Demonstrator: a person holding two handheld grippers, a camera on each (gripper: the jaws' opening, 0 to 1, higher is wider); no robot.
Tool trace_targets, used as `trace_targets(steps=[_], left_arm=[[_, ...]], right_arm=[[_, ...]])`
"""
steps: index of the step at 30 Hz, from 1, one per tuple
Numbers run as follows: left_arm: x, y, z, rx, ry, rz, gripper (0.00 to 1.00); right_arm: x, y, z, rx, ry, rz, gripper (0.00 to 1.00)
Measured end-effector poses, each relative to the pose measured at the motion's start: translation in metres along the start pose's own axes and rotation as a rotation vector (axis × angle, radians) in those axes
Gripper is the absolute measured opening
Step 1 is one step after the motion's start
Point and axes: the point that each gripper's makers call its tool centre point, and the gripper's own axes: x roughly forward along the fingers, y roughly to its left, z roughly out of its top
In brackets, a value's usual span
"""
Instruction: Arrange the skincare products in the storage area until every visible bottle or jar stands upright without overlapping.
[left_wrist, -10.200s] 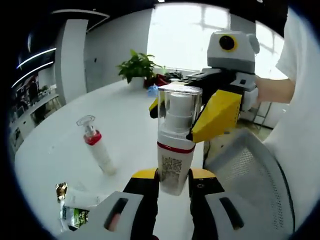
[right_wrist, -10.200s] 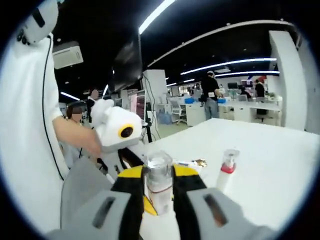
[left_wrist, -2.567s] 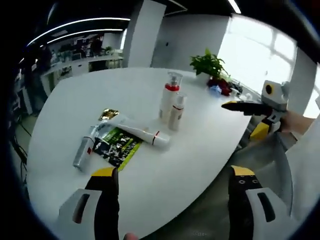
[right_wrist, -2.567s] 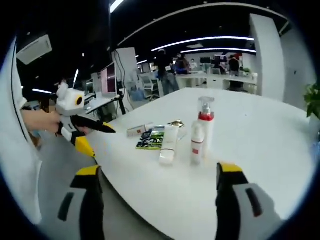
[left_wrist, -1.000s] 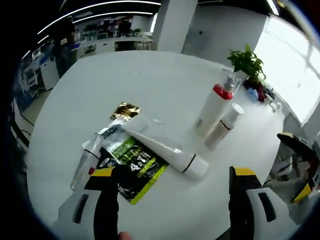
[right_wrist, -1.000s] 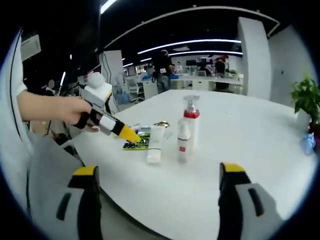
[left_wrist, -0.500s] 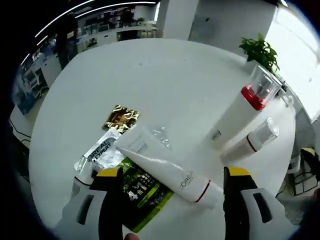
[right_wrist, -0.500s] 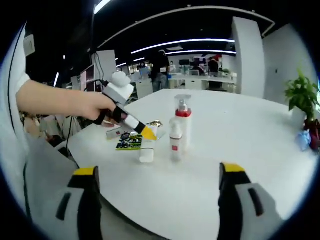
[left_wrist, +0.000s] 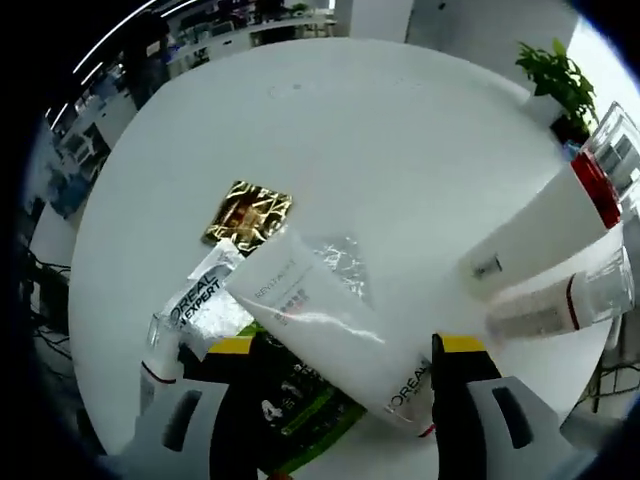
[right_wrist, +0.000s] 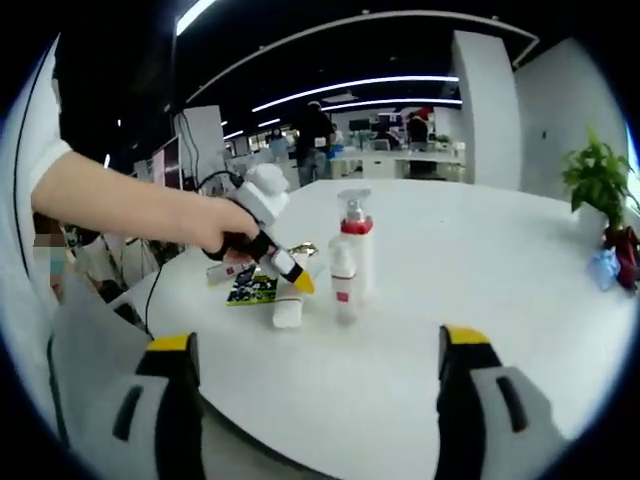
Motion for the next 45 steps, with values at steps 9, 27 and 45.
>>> trace_targets(steps=[9, 27, 45], left_arm=[[-0.001, 0.014, 0.003, 0.068, -0.069, 0.008, 0.48], [-0.010, 0.028, -0.001, 0.048, -0.114, -0.041, 0.35], [-0.071, 0.002, -0.005, 0.064, -0.361, -0.159, 0.32]], right_arm=[[0.000, -0.001, 0.001, 0.012, -0.004, -0.004, 0.97], [0.000, 0.000, 0.001, 0.007, -0.006, 0.001, 0.96], [-0.002, 0.010, 0.009, -0.023, -0.041, 0.039, 0.92]])
